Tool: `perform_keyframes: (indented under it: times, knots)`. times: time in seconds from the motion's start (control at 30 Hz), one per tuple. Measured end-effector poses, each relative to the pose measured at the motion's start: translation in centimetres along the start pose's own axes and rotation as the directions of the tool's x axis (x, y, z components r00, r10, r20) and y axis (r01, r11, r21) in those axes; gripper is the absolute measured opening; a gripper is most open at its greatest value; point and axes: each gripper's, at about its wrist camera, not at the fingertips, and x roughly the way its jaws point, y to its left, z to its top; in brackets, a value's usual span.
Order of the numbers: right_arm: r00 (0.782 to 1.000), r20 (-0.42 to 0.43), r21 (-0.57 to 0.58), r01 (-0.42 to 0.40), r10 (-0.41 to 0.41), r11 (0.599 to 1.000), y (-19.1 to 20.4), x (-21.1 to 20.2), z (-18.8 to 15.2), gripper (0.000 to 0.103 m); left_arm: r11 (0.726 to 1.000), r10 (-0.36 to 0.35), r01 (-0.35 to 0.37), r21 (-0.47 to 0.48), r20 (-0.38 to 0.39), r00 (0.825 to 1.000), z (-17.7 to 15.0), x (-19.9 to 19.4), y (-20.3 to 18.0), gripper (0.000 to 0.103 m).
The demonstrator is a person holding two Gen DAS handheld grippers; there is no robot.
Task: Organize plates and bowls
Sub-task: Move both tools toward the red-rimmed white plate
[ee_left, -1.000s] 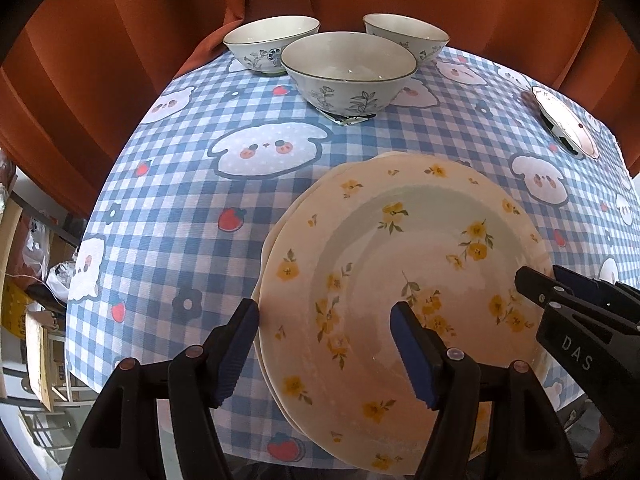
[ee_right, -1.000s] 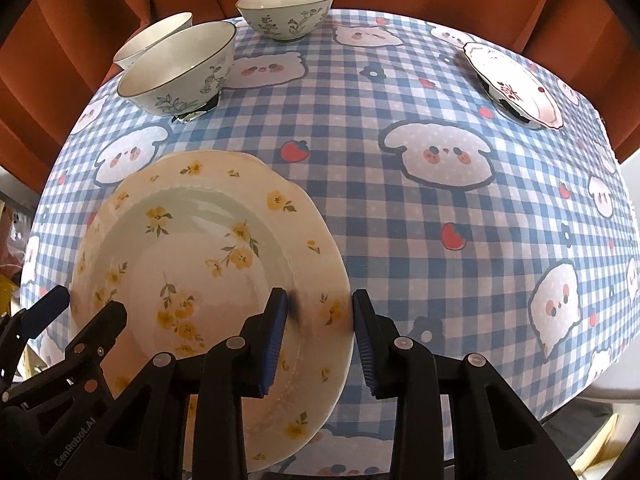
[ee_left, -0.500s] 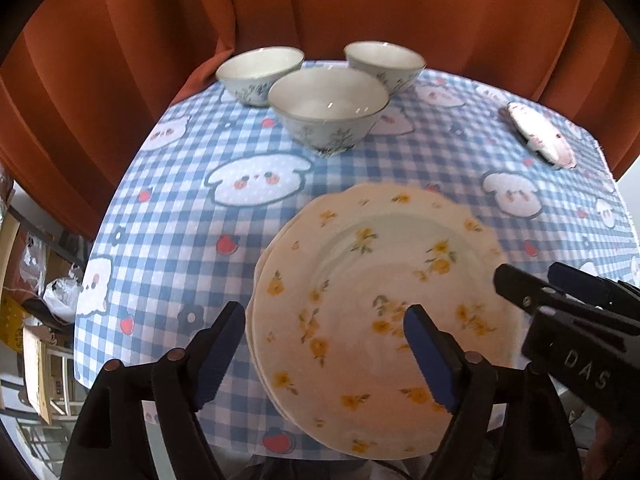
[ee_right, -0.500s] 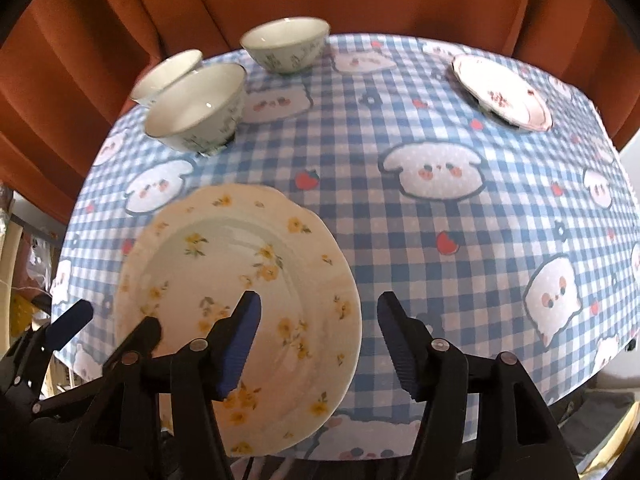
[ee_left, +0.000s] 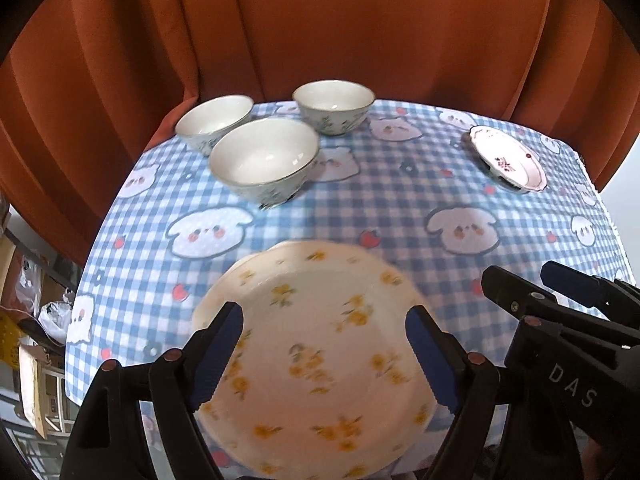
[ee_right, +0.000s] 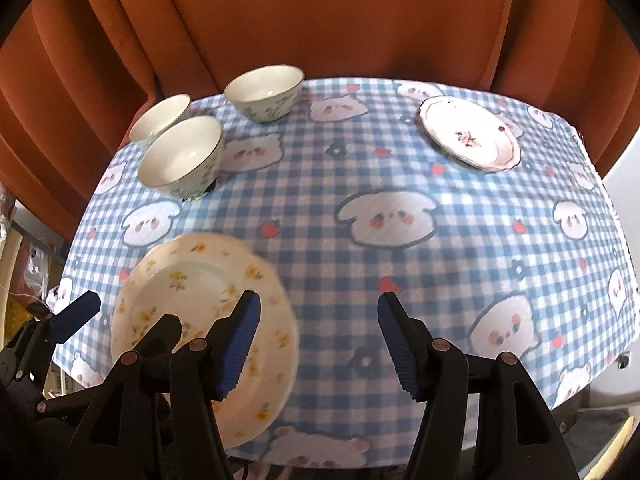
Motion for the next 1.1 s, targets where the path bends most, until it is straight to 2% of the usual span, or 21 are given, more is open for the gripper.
perform_keyframes:
  times: [0.37,0.53,0.6,0.73,0.97,1.1]
  knots:
    - [1.000,0.031,0.002,0.001,-0.001,1.000,-7.5,-0.6,3.5,0.065,1.000,-0.001,0.001,0.017,0.026,1.000,3.9,0.4,-8.0,0.085]
    - [0.999,0.023,0.003,-0.024,0.024,1.000,-11.0,-0.2,5.0,0.065,1.000,0.003,-0.003,0.015,0.022,1.000,5.2,1.2,-11.2,0.085]
    - [0.999,0.031,0.005,-0.026,0.025,1.000,-12.4,-0.1,5.6,0.066,1.000,0.003,-0.004,0.013,0.027,1.000,5.8,1.5,-12.4,0.085]
    - [0.998,0.056,0.008,-0.014,0.014,1.000,-15.0,0.2,6.8,0.075,1.000,0.007,-0.007,0.005,0.027,1.000,7.2,2.2,-14.9,0.083]
    - [0.996,0.057,-0.004,-0.063,0.063,0.998,-19.6,1.9,9.5,0.075,1.000,0.019,-0.019,0.002,0.042,0.999,9.5,3.9,-18.7,0.081]
    - [0.997,0.046,-0.015,-0.069,0.070,0.998,-21.9,3.4,10.9,0.075,1.000,0.002,-0.002,-0.010,0.035,0.999,10.7,5.7,-20.7,0.081]
